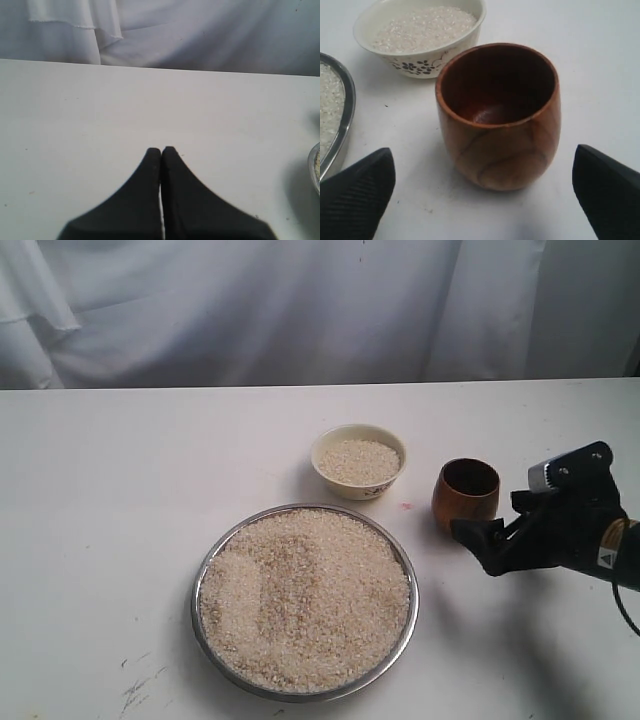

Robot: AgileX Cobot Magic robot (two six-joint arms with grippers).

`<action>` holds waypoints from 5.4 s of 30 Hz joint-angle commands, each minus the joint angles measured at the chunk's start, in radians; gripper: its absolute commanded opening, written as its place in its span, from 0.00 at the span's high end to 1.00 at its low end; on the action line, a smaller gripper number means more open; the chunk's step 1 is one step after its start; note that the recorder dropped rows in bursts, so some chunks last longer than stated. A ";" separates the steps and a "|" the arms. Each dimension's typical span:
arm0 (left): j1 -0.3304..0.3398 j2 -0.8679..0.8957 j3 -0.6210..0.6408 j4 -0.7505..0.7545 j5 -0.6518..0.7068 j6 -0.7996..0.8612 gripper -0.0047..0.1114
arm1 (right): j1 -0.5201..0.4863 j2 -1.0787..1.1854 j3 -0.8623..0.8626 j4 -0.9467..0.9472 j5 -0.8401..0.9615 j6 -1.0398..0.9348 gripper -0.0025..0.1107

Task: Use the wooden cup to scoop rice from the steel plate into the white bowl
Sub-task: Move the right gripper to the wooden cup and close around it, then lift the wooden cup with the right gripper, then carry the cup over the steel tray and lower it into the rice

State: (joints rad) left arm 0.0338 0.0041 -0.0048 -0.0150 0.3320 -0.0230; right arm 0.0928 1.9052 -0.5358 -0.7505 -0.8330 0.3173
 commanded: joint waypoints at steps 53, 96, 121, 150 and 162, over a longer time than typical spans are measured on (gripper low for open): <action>-0.003 -0.004 0.005 0.001 -0.013 -0.001 0.96 | 0.046 0.202 -0.162 0.096 -0.071 -0.035 0.28; -0.003 -0.004 0.005 0.001 -0.013 -0.001 0.96 | 0.524 -0.331 -0.267 -0.304 0.704 0.240 0.98; -0.003 -0.004 0.005 0.001 -0.013 -0.001 0.96 | 0.896 -0.359 -0.343 -0.307 1.233 -0.014 0.98; -0.003 -0.004 0.005 0.001 -0.013 -0.001 0.96 | 0.931 -0.249 -0.661 0.232 1.705 -0.988 0.98; -0.003 -0.004 0.005 0.001 -0.013 -0.001 0.96 | 0.961 -0.054 -0.789 0.179 1.843 -0.965 0.98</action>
State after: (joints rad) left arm 0.0338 0.0041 -0.0048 -0.0150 0.3320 -0.0230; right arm 1.0461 1.8213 -1.2975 -0.5471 0.9755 -0.6509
